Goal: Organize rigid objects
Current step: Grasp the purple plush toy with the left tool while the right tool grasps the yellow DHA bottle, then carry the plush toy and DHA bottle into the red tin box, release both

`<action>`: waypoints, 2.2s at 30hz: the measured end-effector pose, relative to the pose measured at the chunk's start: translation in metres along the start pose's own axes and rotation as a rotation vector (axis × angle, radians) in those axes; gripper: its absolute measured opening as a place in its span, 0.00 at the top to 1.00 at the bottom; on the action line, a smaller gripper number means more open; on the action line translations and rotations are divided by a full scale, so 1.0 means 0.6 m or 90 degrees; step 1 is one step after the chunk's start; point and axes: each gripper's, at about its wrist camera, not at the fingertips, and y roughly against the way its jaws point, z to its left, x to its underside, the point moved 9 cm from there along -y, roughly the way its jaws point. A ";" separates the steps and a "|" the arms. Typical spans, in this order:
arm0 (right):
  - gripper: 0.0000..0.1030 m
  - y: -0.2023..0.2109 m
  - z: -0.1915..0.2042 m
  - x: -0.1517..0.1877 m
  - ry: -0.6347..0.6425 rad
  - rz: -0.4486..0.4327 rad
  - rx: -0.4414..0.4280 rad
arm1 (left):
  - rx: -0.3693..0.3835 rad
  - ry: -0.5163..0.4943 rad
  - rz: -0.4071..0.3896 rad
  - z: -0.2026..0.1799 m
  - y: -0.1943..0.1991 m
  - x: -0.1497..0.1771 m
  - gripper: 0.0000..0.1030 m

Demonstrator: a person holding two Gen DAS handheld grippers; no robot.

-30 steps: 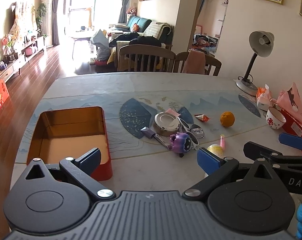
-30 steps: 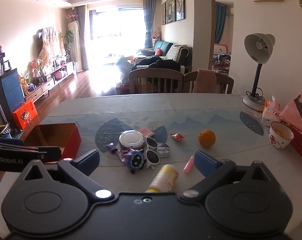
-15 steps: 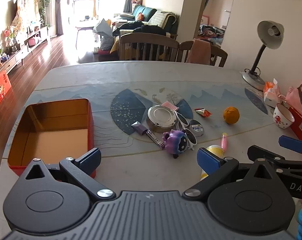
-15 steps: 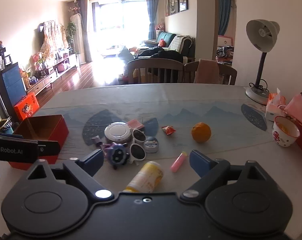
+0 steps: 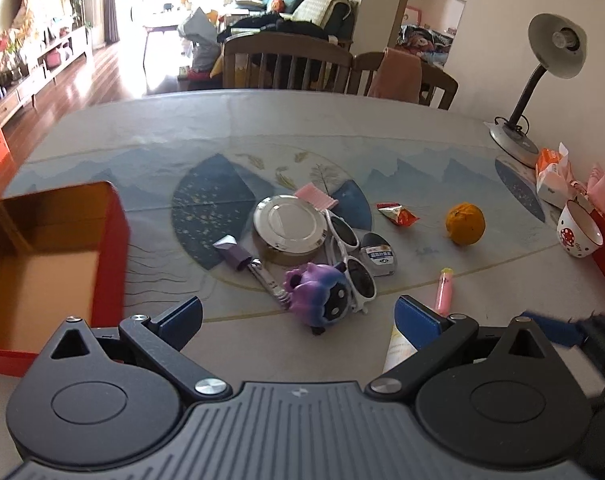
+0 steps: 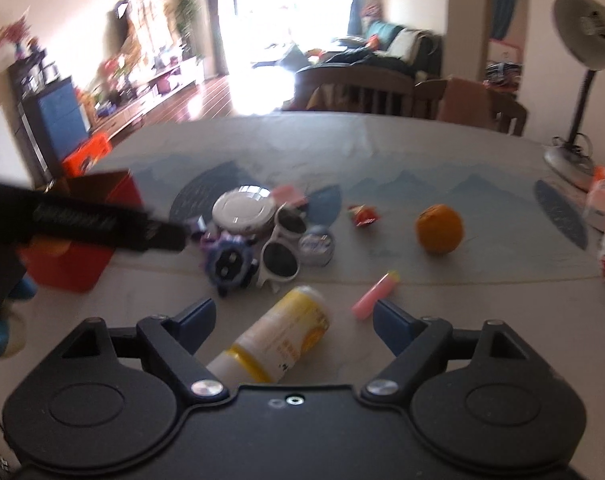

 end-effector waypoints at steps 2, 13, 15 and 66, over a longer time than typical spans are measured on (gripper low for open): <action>0.19 -0.013 0.007 0.010 0.023 0.019 -0.013 | 0.000 0.004 0.007 -0.004 -0.019 -0.001 0.00; 0.25 -0.056 0.018 0.030 0.045 0.088 -0.068 | 0.015 0.023 0.049 -0.003 -0.114 -0.004 0.02; 0.25 -0.065 0.015 0.029 0.037 0.097 -0.075 | 0.023 0.021 0.051 -0.006 -0.121 -0.005 0.08; 0.54 -0.067 0.019 -0.036 -0.017 0.077 -0.176 | 0.022 0.140 0.082 0.046 -0.057 -0.006 0.48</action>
